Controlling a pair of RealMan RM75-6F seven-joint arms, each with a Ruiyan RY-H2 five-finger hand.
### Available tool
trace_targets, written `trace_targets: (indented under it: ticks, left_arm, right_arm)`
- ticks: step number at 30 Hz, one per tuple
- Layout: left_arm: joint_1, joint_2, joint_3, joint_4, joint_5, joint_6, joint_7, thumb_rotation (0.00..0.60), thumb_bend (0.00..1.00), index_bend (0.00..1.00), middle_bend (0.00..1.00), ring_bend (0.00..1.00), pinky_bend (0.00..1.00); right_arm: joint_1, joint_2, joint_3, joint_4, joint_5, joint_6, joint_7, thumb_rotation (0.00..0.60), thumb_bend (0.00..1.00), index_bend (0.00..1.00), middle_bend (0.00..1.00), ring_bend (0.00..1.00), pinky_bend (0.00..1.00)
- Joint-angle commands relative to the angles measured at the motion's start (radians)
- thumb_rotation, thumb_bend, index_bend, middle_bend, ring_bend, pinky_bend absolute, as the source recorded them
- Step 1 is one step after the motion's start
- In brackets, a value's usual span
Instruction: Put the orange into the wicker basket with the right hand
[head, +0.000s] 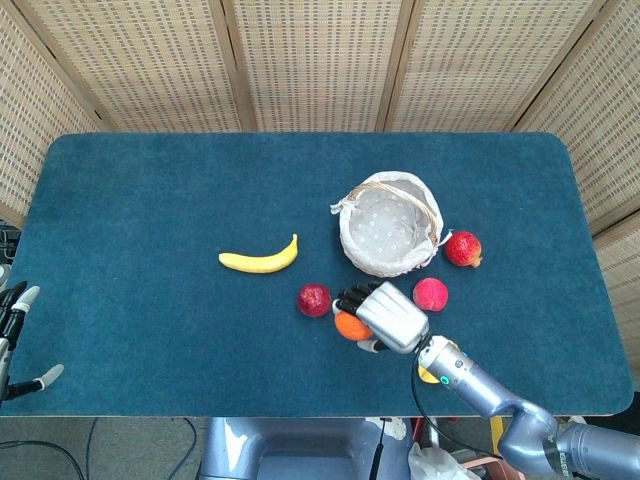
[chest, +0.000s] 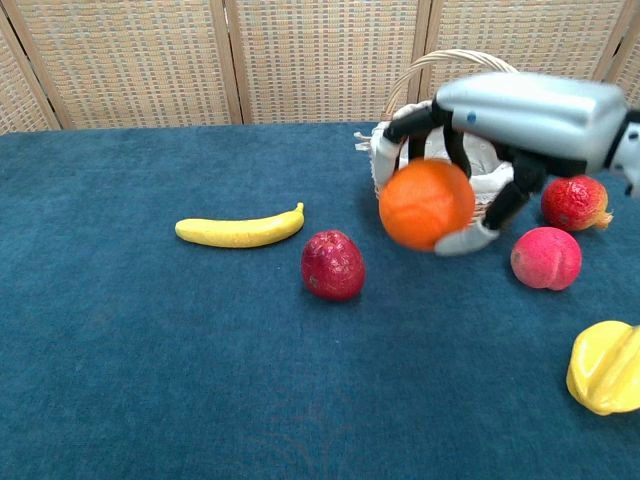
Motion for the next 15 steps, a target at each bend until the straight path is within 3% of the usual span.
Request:
trace_targets:
  ticks: [1,6,11,12,15]
  left_arm:
    - [0.001,0.000,-0.002,0.000,-0.004,0.003,-0.002,0.600,0.01,0.00,0.00,0.00,0.00]
    - [-0.006,-0.001,-0.007,0.002,-0.022,-0.011,-0.002,0.600,0.01,0.00,0.00,0.00,0.00]
    - [-0.018,-0.001,-0.016,0.002,-0.051,-0.034,0.000,0.600,0.01,0.00,0.00,0.00,0.00]
    - [-0.020,-0.001,-0.018,0.002,-0.054,-0.036,0.000,0.600,0.01,0.00,0.00,0.00,0.00]
    - [-0.024,0.000,-0.020,0.001,-0.062,-0.044,0.002,0.600,0.01,0.00,0.00,0.00,0.00]
  right_arm:
    - [0.063,-0.008,0.118,0.074,0.152,-0.017,-0.020,0.600,0.39,0.49,0.49,0.38,0.55]
    - [0.115,-0.058,0.170,0.153,0.273,-0.049,-0.076,0.600,0.39,0.49,0.49,0.38,0.55]
    - [0.153,-0.111,0.170,0.226,0.332,-0.056,-0.140,0.600,0.39,0.49,0.49,0.38,0.55]
    - [0.157,-0.115,0.164,0.234,0.332,-0.057,-0.145,0.600,0.36,0.49,0.49,0.38,0.54]
    - [0.165,-0.117,0.144,0.245,0.350,-0.081,-0.166,0.600,0.09,0.36,0.33,0.27,0.37]
